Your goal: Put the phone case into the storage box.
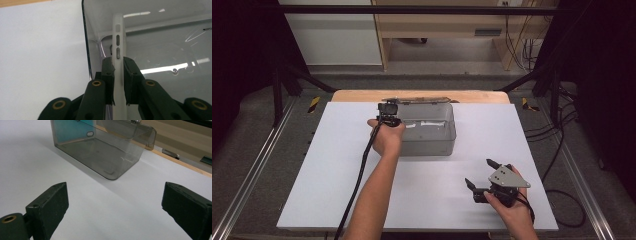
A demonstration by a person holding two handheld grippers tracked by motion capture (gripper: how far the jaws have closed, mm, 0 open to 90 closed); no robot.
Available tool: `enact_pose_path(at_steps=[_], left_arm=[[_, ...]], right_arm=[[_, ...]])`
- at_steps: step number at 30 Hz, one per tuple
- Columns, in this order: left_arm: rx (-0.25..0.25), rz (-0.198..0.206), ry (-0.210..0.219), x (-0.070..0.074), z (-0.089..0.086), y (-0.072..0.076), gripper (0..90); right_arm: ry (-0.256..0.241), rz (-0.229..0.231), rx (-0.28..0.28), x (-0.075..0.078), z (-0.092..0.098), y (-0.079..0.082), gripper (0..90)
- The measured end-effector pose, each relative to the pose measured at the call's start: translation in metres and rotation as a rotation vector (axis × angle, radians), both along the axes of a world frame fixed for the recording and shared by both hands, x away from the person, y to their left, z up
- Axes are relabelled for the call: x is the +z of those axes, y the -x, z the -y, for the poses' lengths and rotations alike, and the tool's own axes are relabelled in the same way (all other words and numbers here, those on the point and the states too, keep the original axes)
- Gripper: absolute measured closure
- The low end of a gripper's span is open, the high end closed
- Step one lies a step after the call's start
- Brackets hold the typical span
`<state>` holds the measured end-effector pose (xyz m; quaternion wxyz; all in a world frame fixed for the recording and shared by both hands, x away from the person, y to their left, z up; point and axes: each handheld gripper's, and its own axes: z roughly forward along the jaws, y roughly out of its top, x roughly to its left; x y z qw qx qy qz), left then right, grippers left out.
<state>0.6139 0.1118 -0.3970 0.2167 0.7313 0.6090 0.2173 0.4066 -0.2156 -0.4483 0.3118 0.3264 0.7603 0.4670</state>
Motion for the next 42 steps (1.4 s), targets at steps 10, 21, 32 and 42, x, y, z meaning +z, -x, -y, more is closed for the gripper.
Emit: enact_pose_path(at_steps=[10,21,32,42], left_arm=[[-0.004,0.001,0.007,0.0009,0.0001,0.0010,77.7],[-0.011,0.008,0.006,0.0019,0.0007,0.0020,75.2],[-0.017,0.016,0.008,0.0027,0.0010,0.0025,74.0],[-0.022,0.019,0.011,0.0041,-0.0002,0.0029,74.2]], right_arm=[[-0.001,-0.002,0.001,-0.0001,-0.0002,0.0000,7.6],[-0.001,-0.002,0.000,-0.0001,-0.0002,-0.0003,7.6],[-0.005,-0.004,-0.001,-0.0001,0.0007,-0.0014,7.6],[-0.006,-0.004,0.000,0.0002,0.0016,-0.0009,7.6]])
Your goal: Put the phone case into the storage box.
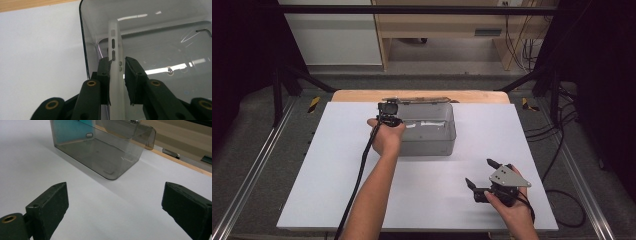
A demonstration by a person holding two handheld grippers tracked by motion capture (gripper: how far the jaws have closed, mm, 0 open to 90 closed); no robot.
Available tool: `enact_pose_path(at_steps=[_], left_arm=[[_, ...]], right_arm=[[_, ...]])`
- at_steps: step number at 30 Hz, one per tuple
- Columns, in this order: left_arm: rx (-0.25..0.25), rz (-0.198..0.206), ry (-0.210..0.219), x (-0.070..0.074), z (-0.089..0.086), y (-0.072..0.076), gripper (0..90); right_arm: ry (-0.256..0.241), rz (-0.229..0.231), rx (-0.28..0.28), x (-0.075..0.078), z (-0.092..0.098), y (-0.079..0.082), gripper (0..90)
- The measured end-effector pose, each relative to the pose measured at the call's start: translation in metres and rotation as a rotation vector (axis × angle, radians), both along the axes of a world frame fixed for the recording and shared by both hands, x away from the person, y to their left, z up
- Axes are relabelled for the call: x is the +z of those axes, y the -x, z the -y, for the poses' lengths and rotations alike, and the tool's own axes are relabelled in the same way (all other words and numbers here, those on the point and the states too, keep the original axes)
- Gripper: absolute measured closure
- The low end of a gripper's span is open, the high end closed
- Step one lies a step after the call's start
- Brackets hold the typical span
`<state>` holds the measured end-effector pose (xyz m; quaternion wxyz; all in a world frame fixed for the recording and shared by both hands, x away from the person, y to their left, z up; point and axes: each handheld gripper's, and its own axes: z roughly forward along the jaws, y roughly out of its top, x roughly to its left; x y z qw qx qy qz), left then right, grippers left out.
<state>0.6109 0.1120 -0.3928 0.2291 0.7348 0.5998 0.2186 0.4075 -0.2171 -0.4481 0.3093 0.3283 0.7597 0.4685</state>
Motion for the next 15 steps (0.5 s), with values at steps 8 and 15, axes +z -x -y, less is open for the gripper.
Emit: enact_pose_path(at_steps=[8,15], left_arm=[[-0.003,0.003,-0.005,0.0014,0.0003,0.0005,74.0],[-0.017,0.016,-0.036,0.0062,0.0026,0.0008,72.9]], right_arm=[[0.000,-0.001,0.002,0.0000,0.0000,0.0001,7.6],[0.000,-0.002,0.003,0.0000,-0.0002,0.0001,7.6]])
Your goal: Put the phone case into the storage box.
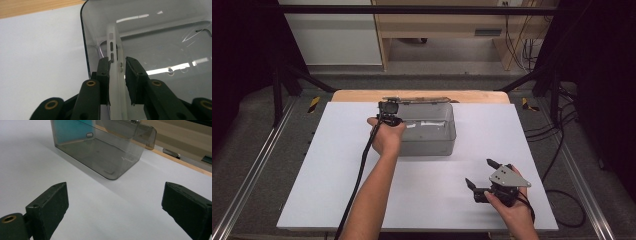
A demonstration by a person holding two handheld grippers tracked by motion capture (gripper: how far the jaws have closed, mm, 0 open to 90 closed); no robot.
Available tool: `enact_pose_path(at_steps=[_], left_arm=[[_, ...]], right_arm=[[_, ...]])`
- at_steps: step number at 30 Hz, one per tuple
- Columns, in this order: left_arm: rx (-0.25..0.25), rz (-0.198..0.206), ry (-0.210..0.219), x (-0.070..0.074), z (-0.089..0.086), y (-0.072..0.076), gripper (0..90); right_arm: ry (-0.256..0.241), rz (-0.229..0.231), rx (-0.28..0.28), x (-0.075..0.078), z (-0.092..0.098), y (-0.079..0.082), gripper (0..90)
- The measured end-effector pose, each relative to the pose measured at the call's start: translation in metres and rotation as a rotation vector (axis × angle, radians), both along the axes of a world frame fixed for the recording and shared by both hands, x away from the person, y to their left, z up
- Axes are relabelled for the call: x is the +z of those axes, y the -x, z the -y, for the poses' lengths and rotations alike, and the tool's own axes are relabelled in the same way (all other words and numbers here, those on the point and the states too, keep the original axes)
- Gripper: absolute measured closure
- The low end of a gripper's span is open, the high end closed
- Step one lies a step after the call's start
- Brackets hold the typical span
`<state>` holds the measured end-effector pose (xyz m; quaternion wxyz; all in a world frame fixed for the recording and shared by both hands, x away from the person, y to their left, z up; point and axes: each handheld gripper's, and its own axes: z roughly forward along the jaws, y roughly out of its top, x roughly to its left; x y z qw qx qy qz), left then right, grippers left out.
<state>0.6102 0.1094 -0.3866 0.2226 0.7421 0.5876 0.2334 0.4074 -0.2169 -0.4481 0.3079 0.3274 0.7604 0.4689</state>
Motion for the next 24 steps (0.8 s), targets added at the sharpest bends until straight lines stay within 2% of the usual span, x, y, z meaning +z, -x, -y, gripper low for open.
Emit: enact_pose_path(at_steps=[5,13,24], left_arm=[[0.004,0.005,-0.007,0.003,-0.001,0.000,71.0],[-0.006,0.011,0.012,0.006,-0.002,0.002,70.6],[-0.029,0.029,0.091,0.019,-0.004,0.006,69.7]], right_arm=[[0.000,-0.002,0.001,0.000,-0.001,0.000,7.6],[0.000,0.000,0.001,0.000,-0.001,0.000,7.6],[0.004,-0.001,0.004,0.000,-0.002,0.000,7.6]])
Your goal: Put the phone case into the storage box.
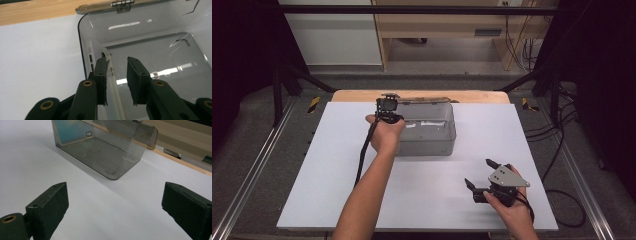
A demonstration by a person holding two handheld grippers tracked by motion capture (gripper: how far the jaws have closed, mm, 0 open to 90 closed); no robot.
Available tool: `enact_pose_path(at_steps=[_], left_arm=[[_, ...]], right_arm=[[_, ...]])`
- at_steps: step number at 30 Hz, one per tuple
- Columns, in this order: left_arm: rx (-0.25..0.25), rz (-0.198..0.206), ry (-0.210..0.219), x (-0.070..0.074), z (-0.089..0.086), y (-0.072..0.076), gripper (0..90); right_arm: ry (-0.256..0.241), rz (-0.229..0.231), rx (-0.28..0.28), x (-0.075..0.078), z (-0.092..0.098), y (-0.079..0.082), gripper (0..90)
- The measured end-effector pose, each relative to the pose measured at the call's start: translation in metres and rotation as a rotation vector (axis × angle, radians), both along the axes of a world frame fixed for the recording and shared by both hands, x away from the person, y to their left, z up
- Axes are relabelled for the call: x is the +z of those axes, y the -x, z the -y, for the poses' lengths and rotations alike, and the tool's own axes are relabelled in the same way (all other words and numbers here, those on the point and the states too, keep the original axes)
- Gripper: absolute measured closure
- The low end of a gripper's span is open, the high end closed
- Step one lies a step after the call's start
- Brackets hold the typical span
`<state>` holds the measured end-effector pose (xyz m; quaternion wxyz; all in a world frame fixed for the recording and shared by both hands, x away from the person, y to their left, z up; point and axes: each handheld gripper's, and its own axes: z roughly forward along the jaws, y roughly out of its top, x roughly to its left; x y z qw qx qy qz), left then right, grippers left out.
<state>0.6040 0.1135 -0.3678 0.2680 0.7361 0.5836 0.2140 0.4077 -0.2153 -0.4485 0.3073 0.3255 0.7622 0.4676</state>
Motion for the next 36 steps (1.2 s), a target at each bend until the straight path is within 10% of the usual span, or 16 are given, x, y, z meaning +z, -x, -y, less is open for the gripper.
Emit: enact_pose_path(at_steps=[18,36], left_arm=[[-0.068,0.061,0.055,0.014,-0.015,0.002,63.1],[-0.115,0.197,0.091,0.007,-0.017,0.010,28.3]], right_arm=[[0.001,-0.005,-0.012,0.000,0.002,0.000,7.6],[0.007,0.000,-0.021,0.000,0.004,0.001,7.6]])
